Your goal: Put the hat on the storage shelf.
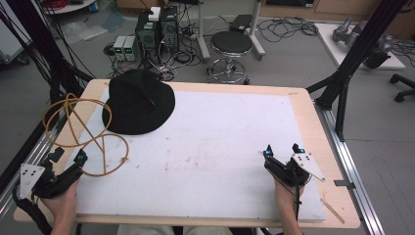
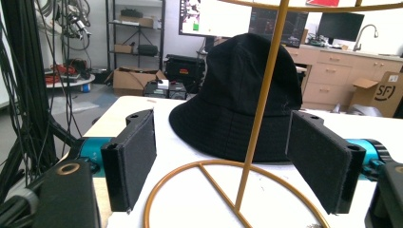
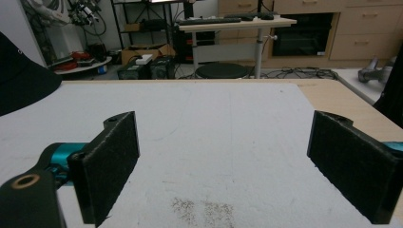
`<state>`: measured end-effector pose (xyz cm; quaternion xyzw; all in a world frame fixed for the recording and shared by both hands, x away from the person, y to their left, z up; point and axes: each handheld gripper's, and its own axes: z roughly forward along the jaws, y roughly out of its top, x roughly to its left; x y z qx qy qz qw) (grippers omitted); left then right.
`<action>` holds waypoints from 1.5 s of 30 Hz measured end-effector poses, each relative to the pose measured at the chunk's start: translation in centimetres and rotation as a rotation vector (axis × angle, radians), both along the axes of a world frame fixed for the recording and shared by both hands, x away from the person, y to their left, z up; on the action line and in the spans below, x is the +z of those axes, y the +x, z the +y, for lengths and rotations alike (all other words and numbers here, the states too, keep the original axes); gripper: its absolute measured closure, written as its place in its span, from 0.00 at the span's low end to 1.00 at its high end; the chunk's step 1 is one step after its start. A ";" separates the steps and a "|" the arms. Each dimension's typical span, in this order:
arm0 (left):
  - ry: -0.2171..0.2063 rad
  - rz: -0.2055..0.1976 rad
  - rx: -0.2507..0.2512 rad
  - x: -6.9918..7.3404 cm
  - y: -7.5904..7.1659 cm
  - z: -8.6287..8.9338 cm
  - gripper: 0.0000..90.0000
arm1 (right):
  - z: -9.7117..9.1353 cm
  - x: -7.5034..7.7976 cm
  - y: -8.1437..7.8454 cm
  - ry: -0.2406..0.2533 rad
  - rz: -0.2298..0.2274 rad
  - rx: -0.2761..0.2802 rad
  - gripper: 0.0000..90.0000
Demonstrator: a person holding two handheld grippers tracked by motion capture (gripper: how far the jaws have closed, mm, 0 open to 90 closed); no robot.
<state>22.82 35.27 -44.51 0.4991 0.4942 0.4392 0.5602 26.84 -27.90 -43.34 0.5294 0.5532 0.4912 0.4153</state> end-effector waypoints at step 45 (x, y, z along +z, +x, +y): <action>-0.010 -0.002 0.003 0.0 0.4 -0.2 0.28 | 2.3 7.8 2.9 -0.041 -0.001 0.359 0.10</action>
